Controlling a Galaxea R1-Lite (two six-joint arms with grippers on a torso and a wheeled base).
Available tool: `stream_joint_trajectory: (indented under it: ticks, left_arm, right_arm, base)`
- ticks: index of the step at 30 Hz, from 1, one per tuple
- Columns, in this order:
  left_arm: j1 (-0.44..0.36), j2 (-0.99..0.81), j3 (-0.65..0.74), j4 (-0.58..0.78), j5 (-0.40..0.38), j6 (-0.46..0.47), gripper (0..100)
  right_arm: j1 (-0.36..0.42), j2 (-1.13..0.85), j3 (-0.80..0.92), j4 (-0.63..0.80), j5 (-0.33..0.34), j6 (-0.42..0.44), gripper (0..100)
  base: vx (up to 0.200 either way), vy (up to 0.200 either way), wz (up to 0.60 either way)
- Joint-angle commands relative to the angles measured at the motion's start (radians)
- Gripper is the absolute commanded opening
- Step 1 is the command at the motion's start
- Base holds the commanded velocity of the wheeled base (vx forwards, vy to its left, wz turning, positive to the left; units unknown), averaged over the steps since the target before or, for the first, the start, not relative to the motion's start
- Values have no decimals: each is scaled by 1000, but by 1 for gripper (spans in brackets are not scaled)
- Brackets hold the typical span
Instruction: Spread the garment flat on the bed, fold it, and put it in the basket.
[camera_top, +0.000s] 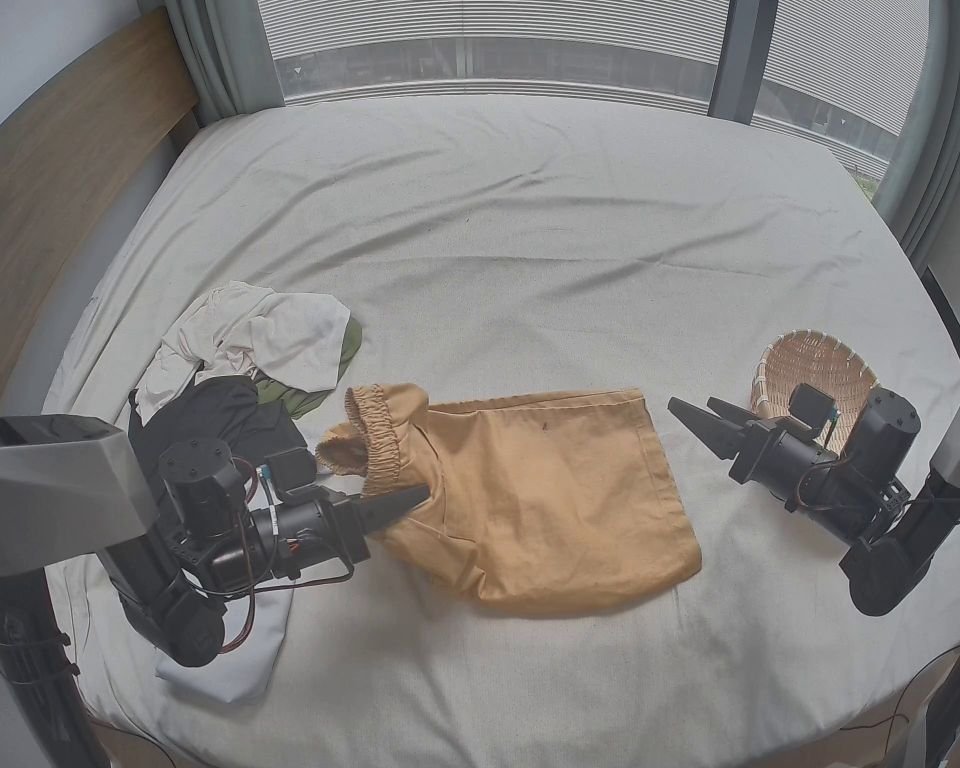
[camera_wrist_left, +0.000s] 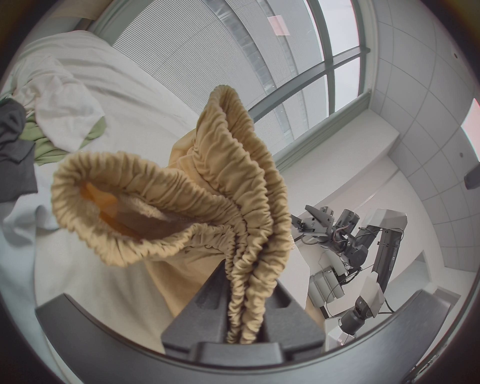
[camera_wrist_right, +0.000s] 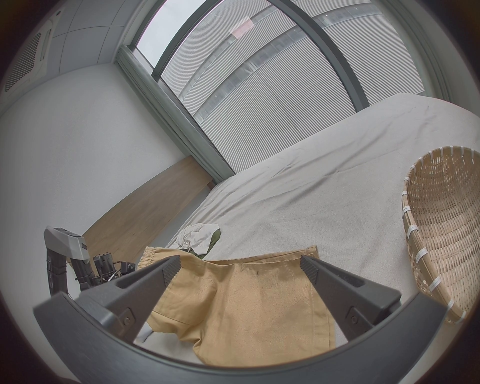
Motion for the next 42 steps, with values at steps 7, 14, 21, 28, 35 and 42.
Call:
stream_joint_trajectory:
  ticks: [7,14,21,28,35,42]
  left_arm:
    - [-115,10,-183,23,49,-122,0]
    - [-185,26,-289,83,46,-150,0]
    - [-230,109,-422,109,48,-151,0]
    - [-279,161,-511,200,49,-151,0]
    - [-294,178,-568,258,49,-151,0]
    - [-305,211,-615,284,51,-148,0]
  right_arm:
    - [0,-3,-5,-1,0,1,100]
    - [-3,-3,-8,-1,0,1,100]
    - [-4,-6,-15,-1,0,3,100]
    - [-7,-14,-21,-1,2,4,100]
    - [-9,-20,-27,-1,13,6,100]
    - [-7,-25,-28,-2,14,6,100]
  base:
    - [0,0,0]
    - [0,0,0]
    - [0,0,0]
    - [0,0,0]
    - [0,0,0]
    - [0,0,0]
